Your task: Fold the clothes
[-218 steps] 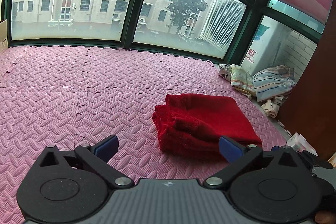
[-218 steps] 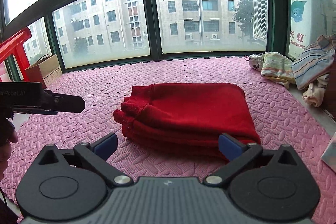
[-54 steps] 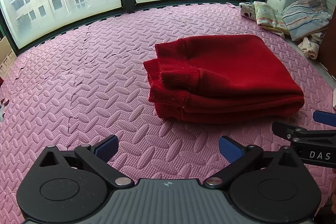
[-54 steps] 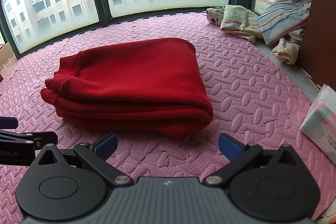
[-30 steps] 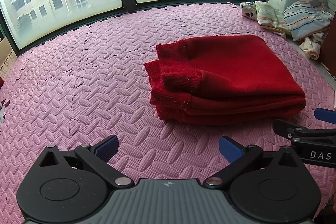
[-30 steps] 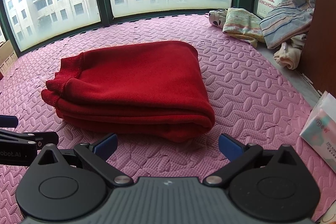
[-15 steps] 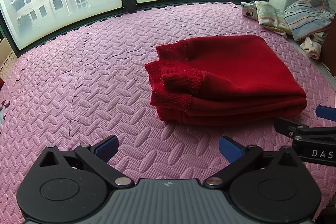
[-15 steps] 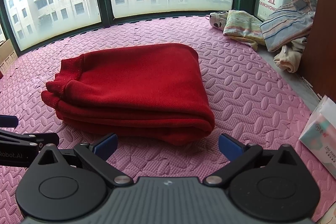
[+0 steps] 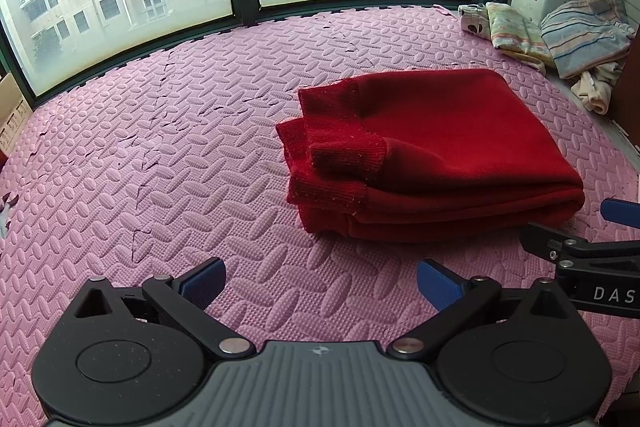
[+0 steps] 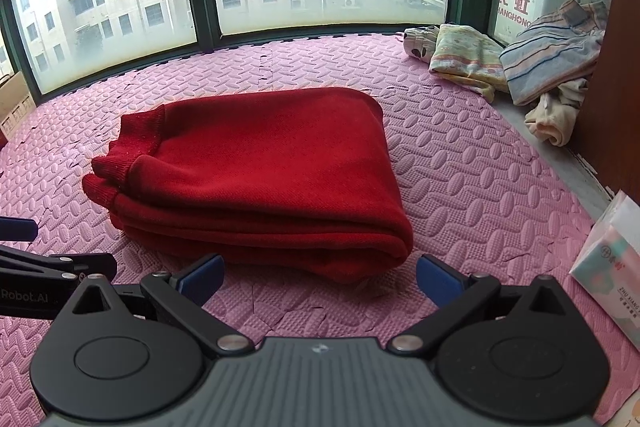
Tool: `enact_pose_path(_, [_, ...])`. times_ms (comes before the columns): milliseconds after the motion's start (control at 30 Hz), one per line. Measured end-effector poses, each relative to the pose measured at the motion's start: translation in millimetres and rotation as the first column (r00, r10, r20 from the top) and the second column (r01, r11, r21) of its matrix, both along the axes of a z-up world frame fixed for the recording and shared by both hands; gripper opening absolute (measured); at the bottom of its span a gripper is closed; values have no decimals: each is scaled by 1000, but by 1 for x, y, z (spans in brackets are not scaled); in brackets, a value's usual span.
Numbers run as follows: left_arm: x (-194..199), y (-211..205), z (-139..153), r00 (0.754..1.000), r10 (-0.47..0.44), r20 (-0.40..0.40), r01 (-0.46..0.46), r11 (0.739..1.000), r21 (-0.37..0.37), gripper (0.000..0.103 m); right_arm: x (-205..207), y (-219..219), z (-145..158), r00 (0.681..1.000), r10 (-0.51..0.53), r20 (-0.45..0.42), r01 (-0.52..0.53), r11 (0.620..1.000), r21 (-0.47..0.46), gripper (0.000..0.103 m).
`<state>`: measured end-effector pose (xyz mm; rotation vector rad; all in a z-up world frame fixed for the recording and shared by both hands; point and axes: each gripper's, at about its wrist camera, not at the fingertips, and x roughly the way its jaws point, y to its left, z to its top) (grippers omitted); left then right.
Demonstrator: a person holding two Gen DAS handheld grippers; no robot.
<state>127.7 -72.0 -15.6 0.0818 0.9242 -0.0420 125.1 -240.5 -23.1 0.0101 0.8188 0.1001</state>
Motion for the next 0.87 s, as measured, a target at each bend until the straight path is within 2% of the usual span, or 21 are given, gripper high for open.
enact_pose_path(867, [1, 1, 2, 1000, -11, 2, 11, 1000, -7, 103, 3, 4, 5, 1000, 26, 11, -26, 999, -23, 103])
